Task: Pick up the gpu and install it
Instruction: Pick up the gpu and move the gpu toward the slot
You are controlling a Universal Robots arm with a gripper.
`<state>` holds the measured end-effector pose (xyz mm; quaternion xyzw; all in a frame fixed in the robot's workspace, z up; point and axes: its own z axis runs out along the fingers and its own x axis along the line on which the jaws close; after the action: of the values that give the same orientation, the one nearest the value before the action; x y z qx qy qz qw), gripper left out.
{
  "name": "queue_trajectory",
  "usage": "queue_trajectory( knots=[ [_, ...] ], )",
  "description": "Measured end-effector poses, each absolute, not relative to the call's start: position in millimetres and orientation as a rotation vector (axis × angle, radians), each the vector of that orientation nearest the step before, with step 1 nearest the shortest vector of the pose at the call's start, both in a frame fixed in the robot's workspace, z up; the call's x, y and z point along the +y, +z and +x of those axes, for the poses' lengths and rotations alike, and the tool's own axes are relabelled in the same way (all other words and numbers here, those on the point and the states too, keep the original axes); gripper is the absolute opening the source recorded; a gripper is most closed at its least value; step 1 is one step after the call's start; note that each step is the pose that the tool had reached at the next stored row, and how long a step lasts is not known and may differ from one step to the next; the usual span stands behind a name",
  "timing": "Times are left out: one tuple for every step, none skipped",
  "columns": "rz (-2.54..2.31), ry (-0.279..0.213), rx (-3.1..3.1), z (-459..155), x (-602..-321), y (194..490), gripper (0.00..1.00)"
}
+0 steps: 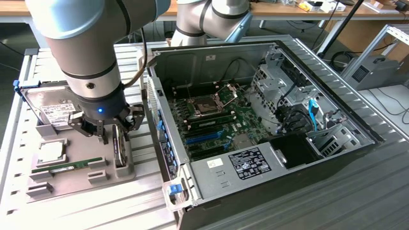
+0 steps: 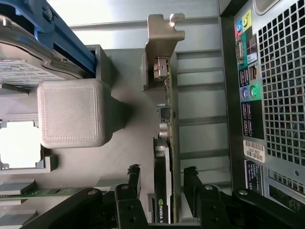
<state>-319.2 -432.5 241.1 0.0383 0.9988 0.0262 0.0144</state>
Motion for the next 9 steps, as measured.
queue_trajectory(
  knots=[
    [0.119,0.081,3.11,-319.2,-432.5,241.1,0.5],
    [0.119,0.082,3.11,-319.2,-432.5,241.1,0.5],
    [0.119,0.081,3.11,-319.2,-432.5,241.1,0.5],
    [0.119,0.082,3.11,-319.4,-432.7,241.0,0.5],
    [0.119,0.082,3.11,-320.9,-432.9,240.9,0.5],
    [0.119,0.082,3.109,-321.3,-432.9,240.2,0.5],
    [0.119,0.081,3.11,-321.3,-432.9,240.1,0.5],
    [0.119,0.082,3.11,-321.2,-432.9,239.9,0.5],
    [0.119,0.082,3.109,-320.6,-432.8,239.7,0.5]
  ],
)
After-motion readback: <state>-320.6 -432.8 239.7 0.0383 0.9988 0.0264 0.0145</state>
